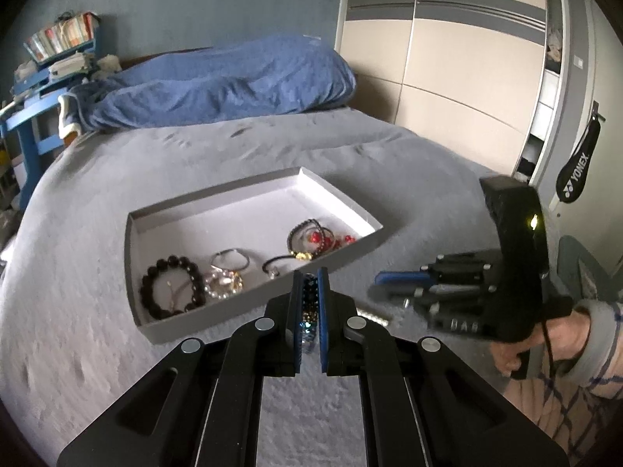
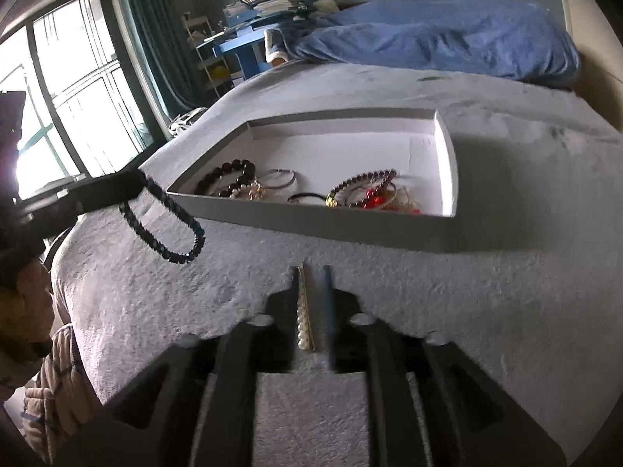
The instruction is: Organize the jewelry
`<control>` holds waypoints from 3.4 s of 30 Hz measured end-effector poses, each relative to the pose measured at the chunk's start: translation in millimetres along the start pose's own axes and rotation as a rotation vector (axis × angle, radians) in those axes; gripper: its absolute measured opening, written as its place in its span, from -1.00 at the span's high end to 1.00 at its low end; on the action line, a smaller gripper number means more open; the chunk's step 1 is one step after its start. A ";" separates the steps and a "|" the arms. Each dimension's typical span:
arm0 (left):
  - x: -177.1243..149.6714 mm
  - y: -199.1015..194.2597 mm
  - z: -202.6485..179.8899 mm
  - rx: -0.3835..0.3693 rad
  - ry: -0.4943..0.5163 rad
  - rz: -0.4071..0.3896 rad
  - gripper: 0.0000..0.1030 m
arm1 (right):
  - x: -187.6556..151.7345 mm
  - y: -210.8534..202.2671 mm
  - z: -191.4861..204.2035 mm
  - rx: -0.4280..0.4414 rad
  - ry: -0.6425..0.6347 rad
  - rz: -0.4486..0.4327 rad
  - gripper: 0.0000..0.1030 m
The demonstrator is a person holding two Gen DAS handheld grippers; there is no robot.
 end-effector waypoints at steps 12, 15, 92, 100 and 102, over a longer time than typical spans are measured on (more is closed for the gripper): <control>13.4 0.1 2.4 0.007 0.000 -0.019 0.86 | -14.2 32.3 5.6 -0.020 -0.052 0.126 0.85; 17.6 0.9 4.0 0.009 -0.002 -0.025 0.86 | -10.4 26.9 10.7 0.002 -0.067 0.104 0.85; -18.4 29.3 54.0 0.326 -0.238 -0.155 -0.88 | 21.0 -31.3 -23.7 -0.187 -0.001 -0.256 -0.85; -28.5 16.2 55.4 0.336 -0.270 -0.181 -0.90 | 13.3 -44.0 -2.2 -0.267 -0.107 -0.326 -0.89; -29.0 14.7 55.4 0.338 -0.270 -0.186 -0.90 | 12.3 -46.5 1.5 -0.281 -0.123 -0.339 -0.89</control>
Point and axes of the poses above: each gripper's, at about its wrist camera, not at the fingertips, and y roughly the way its jaws point, z to its left, x to its top, the point moved 5 cm from there along y, roughly the way its jaws point, and after that the axes turned 11 degrees about x, right-handed, at the moved point
